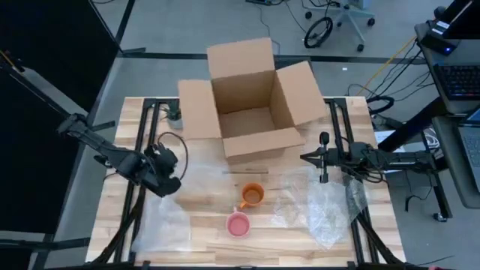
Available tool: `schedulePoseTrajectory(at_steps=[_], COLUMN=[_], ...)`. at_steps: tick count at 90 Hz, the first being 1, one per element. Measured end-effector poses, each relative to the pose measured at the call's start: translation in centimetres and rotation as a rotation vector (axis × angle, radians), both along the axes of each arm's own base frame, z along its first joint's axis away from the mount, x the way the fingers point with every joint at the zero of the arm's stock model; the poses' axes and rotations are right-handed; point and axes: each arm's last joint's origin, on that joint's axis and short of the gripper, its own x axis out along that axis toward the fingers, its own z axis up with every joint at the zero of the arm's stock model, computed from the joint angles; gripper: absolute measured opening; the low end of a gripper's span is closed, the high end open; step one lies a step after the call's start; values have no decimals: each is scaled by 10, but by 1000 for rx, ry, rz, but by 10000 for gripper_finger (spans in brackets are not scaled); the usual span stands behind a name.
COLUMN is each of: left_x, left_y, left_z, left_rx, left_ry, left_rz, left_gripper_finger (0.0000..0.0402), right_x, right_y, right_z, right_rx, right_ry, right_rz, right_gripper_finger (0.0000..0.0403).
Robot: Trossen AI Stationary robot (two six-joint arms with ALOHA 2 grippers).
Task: Wrap mug
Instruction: Wrap the pink mug with transparent bubble wrap
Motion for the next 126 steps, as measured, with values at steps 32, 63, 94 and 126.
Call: schedulePoseTrajectory(at_steps=[32,63,94,126], left_x=[2,2,11,3], left_y=[-2,-3,-3,2], left_z=[-38,-38,9,13], left_rx=[-54,-103,-168,-138], left_ry=[-24,51,34,93], left_rz=[20,-55,-131,-143], left_gripper_finger=[7,121,161,138], right_x=[0,0,0,-7], right_y=[0,0,0,3], right_z=[0,0,4,41], right_rx=[0,0,-1,585], right_ry=[0,0,-36,-446], right_rz=[0,0,3,190], right_gripper_finger=[0,0,0,0])
